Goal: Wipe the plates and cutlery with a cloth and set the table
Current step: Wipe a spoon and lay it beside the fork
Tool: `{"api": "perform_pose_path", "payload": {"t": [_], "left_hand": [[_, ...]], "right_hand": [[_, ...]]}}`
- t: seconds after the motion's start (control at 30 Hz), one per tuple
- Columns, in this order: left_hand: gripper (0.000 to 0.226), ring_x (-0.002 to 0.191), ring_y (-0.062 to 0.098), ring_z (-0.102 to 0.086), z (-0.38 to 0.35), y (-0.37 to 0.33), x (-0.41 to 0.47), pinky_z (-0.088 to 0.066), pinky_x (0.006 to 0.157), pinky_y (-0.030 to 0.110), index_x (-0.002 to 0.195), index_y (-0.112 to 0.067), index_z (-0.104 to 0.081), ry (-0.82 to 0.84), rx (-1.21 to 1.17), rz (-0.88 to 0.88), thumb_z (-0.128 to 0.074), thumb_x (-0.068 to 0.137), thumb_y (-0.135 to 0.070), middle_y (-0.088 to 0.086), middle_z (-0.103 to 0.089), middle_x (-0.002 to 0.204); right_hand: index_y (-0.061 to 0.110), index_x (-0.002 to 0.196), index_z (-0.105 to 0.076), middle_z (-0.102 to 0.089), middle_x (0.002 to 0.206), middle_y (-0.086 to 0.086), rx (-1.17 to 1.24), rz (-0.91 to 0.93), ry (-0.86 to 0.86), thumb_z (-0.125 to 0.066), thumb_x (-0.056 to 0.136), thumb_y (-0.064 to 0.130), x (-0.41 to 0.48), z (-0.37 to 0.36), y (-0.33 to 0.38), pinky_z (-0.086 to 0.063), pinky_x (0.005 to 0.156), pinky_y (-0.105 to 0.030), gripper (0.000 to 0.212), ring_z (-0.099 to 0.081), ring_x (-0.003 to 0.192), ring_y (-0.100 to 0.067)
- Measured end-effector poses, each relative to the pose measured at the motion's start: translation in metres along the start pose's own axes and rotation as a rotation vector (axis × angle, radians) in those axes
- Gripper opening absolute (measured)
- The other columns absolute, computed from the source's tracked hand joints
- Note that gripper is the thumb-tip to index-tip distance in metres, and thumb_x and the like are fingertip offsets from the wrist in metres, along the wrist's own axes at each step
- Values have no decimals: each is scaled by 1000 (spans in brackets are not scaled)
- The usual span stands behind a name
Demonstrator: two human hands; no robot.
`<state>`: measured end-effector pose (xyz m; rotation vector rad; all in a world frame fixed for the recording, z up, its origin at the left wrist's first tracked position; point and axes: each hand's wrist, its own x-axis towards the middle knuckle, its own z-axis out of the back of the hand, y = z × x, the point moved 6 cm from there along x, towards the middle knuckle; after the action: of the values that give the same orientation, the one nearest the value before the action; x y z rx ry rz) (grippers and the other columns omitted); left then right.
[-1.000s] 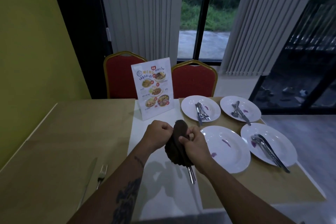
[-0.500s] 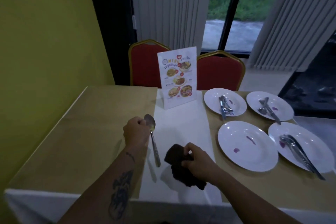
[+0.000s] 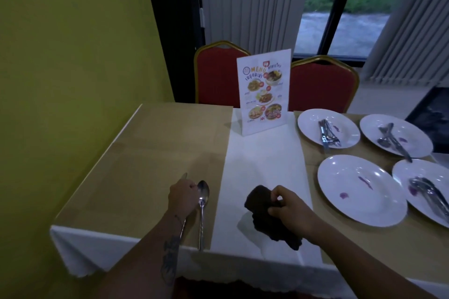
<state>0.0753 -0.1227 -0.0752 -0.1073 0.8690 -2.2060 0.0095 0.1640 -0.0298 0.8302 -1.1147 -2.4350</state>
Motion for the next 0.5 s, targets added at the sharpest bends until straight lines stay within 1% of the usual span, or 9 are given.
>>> {"api": "perform_pose_path", "payload": {"t": [0.03, 0.1, 0.17, 0.23, 0.33, 0.43, 0.5], "left_hand": [[31, 77, 35, -65, -3, 0, 0, -37, 59, 27, 53, -8, -52, 12, 7, 1, -57, 83, -10, 13, -62, 66], [25, 76, 34, -66, -7, -2, 1, -39, 59, 26, 58, -5, -61, 42, 18, -3, -59, 82, -11, 14, -64, 66], [20, 80, 35, -67, -11, -5, 2, -40, 61, 26, 65, -4, -67, 72, 37, -19, -61, 83, -11, 16, -67, 72], [18, 87, 36, -67, -14, -8, 4, -45, 67, 29, 73, -2, -71, 92, 62, -47, -62, 84, -13, 18, -71, 82], [20, 92, 35, -67, -17, -15, 7, -50, 77, 35, 78, 2, -72, 98, 110, -101, -65, 85, -16, 20, -72, 87], [18, 91, 35, -67, -20, -21, 12, -47, 89, 37, 77, 2, -71, 111, 136, -132, -66, 82, -14, 21, -71, 87], [15, 92, 35, -67, -22, -22, 17, -47, 87, 36, 77, 1, -70, 125, 151, -124, -66, 80, -13, 21, -71, 88]], "right_hand": [[19, 95, -50, -66, 101, -11, 7, -1, -1, -56, 97, 11, -2, 1, -2, -59, 77, -46, 10, -67, 90, -33], [17, 95, -49, -65, 102, -13, 31, -8, -3, -56, 96, 9, -5, 2, -4, -59, 73, -43, 11, -68, 89, -33], [16, 94, -48, -65, 103, -16, 56, -24, 0, -56, 96, 7, -8, 3, -8, -60, 69, -42, 12, -69, 88, -35], [14, 94, -48, -65, 103, -17, 76, -43, 6, -55, 95, 5, -10, 4, -11, -61, 66, -40, 12, -69, 86, -36], [16, 92, -48, -65, 101, -15, 65, -60, -1, -55, 94, 4, -11, 6, -16, -61, 66, -41, 15, -69, 87, -34], [16, 92, -48, -64, 102, -15, 59, -73, -6, -56, 93, 4, -12, 8, -19, -60, 65, -38, 14, -68, 89, -35], [16, 92, -48, -64, 102, -16, 61, -81, -6, -56, 92, 4, -11, 10, -22, -60, 65, -40, 14, -68, 89, -38]]}}
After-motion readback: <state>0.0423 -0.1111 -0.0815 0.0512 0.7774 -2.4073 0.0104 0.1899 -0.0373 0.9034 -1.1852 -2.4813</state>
